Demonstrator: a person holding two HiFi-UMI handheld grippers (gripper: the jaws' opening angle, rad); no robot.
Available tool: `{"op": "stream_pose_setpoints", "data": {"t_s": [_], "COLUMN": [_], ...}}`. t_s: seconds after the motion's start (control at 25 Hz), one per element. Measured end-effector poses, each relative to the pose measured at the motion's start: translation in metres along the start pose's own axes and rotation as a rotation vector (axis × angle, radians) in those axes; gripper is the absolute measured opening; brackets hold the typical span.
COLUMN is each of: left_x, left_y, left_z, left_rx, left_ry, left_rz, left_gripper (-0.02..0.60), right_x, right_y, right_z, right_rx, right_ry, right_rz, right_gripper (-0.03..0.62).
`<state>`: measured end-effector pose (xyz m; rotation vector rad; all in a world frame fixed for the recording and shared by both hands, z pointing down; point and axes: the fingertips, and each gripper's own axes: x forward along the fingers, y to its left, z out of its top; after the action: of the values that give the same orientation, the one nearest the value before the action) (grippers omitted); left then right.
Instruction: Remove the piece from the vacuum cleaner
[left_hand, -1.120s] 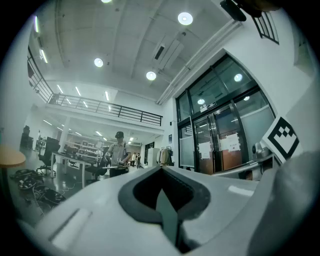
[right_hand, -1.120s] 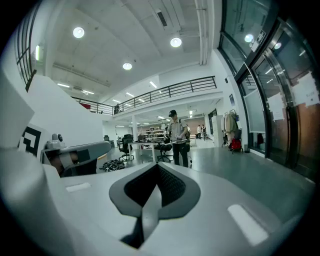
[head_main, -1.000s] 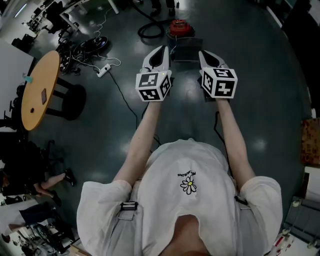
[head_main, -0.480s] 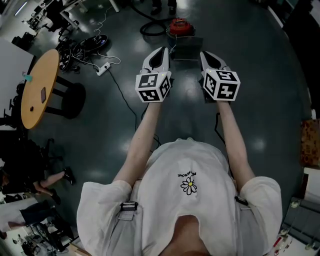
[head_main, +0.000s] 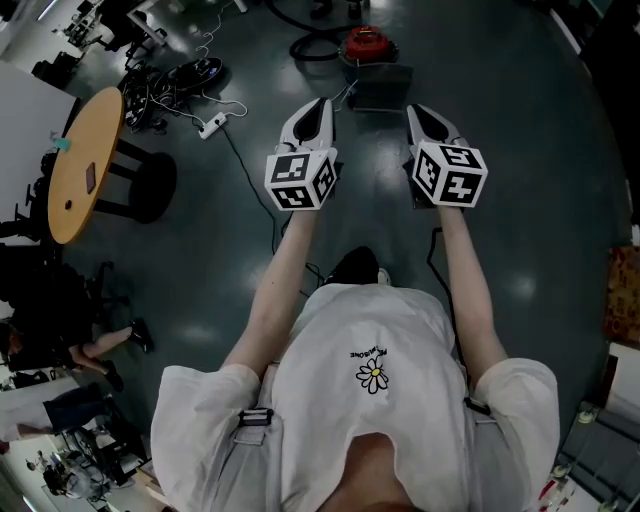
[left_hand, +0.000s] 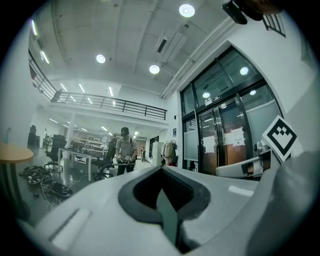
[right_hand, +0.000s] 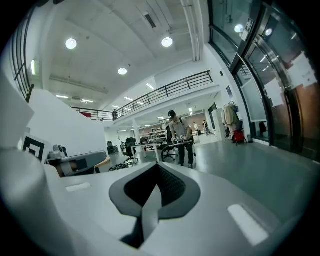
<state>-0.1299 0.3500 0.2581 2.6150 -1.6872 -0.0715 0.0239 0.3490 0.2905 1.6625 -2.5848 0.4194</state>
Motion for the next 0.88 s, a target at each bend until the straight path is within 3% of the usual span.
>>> {"op": "stream_pose_setpoints", "data": {"t_s": [0.16, 0.32, 0.52, 0.88], "left_x": [-0.007, 0.002, 0.023, 0.132], "left_y": [0.008, 0.016, 0.036, 0.055], "left_z": [-0.011, -0.014, -0.021, -0.035], "left_rx": [-0.001, -0.005, -0.038, -0.039], "left_ry": [0.028, 0.003, 0.012, 0.010], "left_rz": [0.036, 0.059, 0.046, -0.017], "left_gripper": [0.000, 0.000, 0.000, 0.000], "right_x": [0.002, 0.017, 0.039, 0.120], "right_y": [-0.002, -0.018, -0.028, -0.088], "right_z": [-0.016, -0.034, -0.027, -0.013], "right_rx": [0.036, 0.042, 0.058, 0.017], "right_ry": [0.018, 0.050, 0.038, 0.064], "right_rz": [-0.007, -0.054, -0.084, -0.134], "right_gripper": [0.026, 0.026, 0.026, 0.026]}}
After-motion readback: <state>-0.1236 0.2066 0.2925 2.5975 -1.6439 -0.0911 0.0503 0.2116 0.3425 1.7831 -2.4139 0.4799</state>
